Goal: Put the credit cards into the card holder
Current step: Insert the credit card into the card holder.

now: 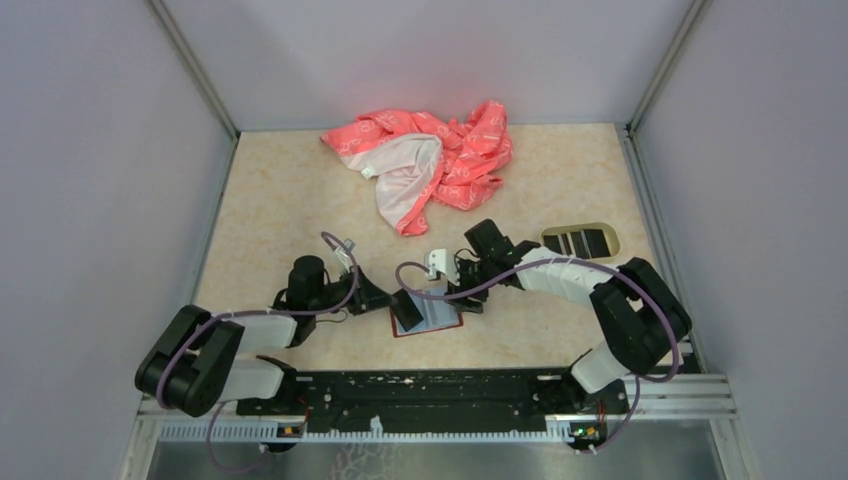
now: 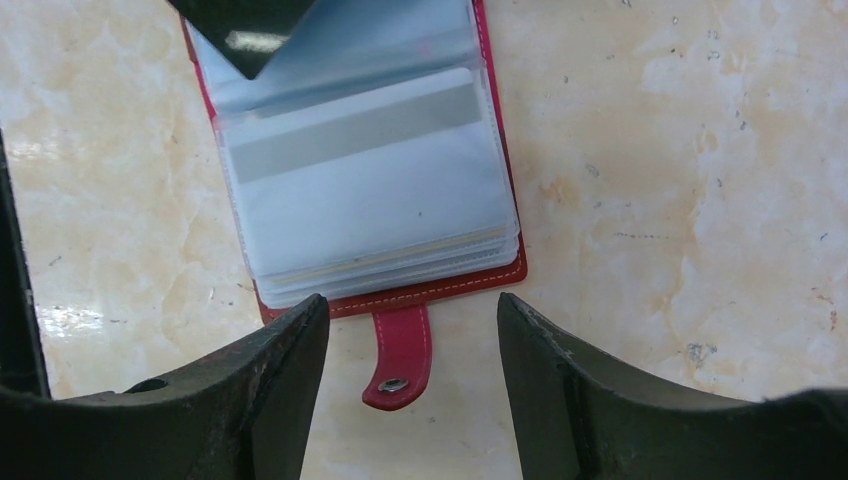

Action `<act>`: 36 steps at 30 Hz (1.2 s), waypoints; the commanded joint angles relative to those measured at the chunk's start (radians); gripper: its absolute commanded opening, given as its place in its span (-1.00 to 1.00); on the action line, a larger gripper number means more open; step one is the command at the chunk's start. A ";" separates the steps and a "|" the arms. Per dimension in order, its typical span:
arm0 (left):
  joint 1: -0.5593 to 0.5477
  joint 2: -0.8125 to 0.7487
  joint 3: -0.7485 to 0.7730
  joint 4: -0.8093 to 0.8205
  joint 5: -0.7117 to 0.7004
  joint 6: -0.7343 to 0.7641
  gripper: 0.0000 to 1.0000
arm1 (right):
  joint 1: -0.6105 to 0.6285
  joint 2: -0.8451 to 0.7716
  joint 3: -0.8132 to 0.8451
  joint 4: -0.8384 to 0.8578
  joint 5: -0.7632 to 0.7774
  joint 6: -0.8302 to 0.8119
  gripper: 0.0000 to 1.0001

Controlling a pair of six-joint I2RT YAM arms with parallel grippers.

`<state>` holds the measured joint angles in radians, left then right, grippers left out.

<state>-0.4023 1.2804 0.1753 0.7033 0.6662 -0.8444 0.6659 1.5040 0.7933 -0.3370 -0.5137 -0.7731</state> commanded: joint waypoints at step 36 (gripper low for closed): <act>0.007 0.431 -0.003 0.506 0.142 -0.109 -1.00 | 0.019 0.018 0.067 0.011 0.073 0.029 0.16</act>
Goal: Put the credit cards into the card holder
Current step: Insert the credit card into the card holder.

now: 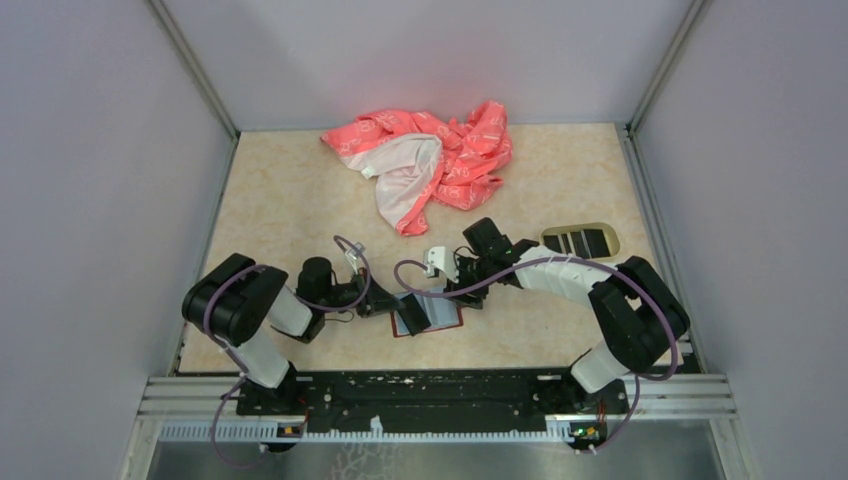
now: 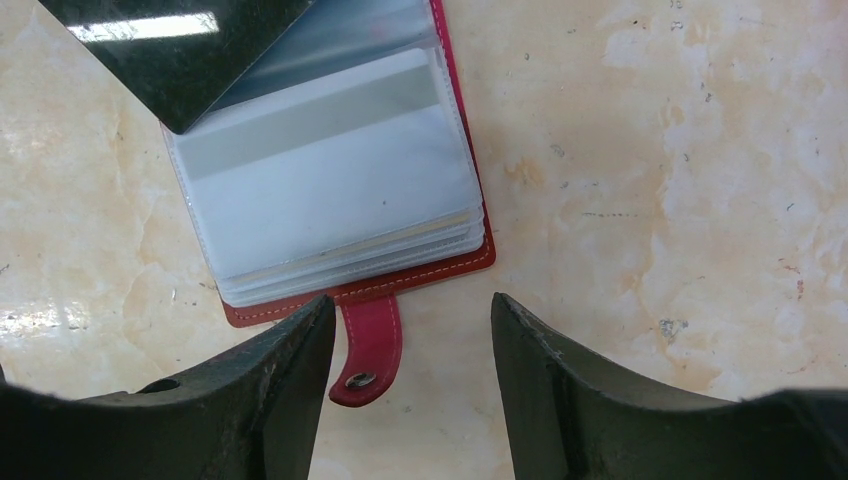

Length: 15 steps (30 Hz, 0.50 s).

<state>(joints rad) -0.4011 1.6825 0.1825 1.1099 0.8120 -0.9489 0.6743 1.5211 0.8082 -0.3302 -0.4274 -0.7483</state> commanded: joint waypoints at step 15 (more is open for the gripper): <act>0.042 0.003 -0.052 0.125 -0.002 0.008 -1.00 | 0.011 0.000 0.054 0.000 -0.016 0.006 0.16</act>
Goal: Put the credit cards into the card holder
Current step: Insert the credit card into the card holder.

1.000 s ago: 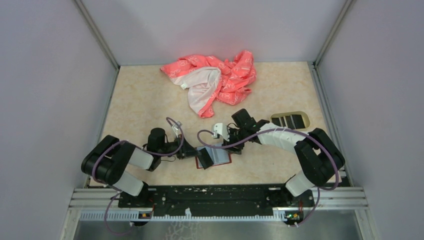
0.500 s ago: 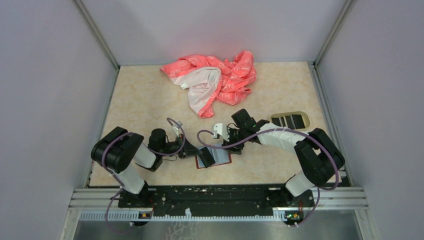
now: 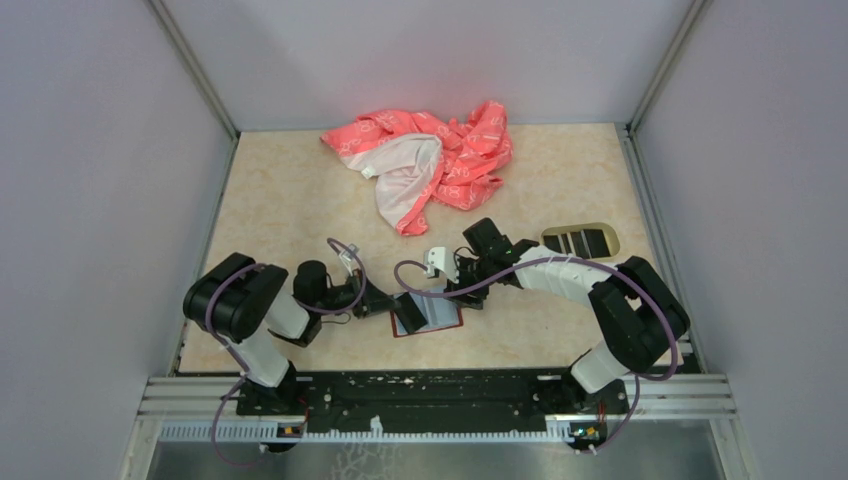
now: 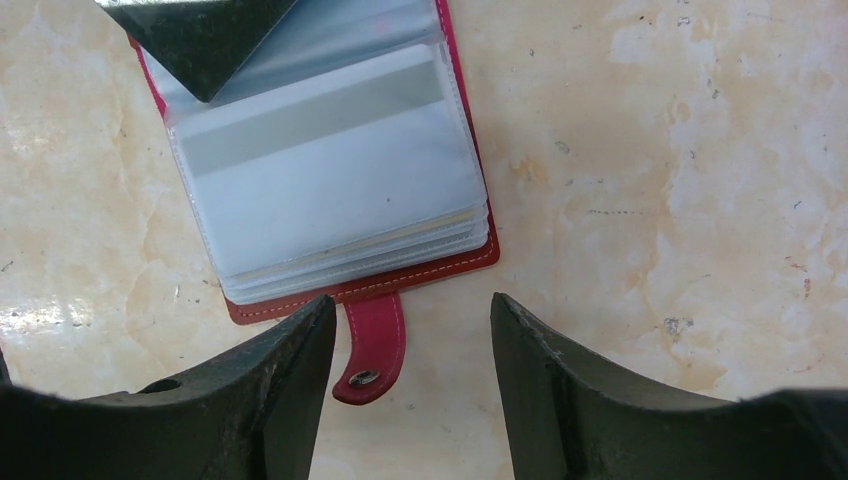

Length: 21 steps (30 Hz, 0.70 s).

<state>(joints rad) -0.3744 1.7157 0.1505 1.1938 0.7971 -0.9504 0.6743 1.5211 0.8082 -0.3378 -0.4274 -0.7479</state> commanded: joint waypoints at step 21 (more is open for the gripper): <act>0.015 0.135 -0.012 0.258 0.044 -0.085 -1.00 | 0.013 0.005 0.055 0.006 -0.020 0.004 0.16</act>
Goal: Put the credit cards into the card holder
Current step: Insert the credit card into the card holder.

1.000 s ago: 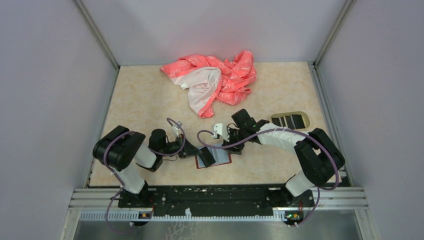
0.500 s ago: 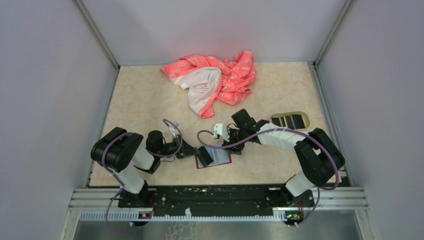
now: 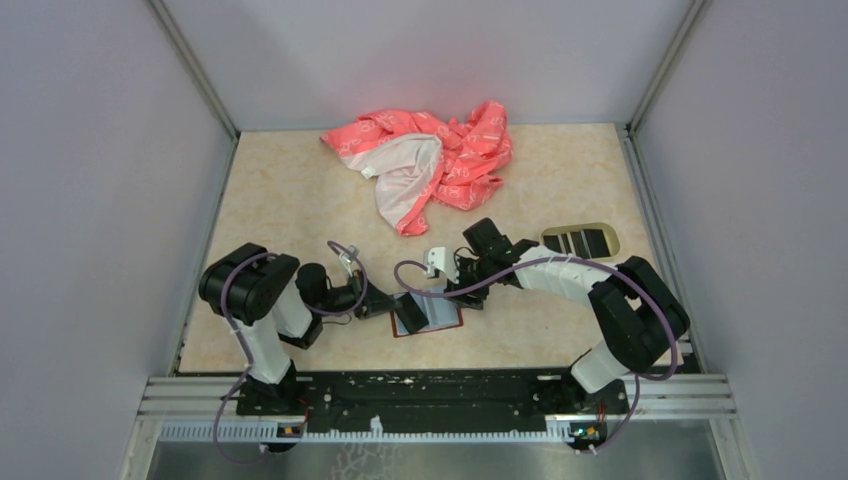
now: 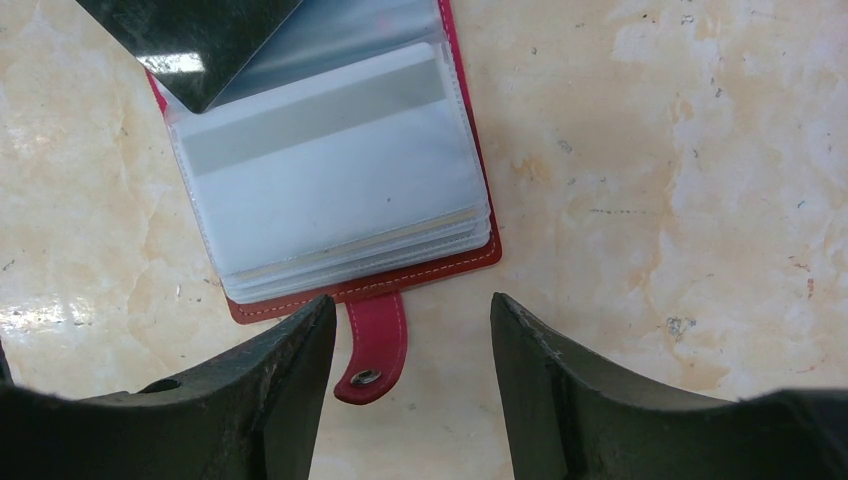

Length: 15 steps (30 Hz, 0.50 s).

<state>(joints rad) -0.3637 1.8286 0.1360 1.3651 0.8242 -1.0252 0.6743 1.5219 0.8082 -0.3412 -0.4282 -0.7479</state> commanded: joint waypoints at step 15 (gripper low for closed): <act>-0.022 0.113 0.014 0.192 -0.014 -0.042 -1.00 | 0.018 0.007 0.057 0.004 -0.018 0.004 0.16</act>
<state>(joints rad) -0.3748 1.9034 0.1410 1.4387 0.8192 -1.0492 0.6788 1.5272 0.8211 -0.3454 -0.4290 -0.7483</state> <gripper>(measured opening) 0.007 0.581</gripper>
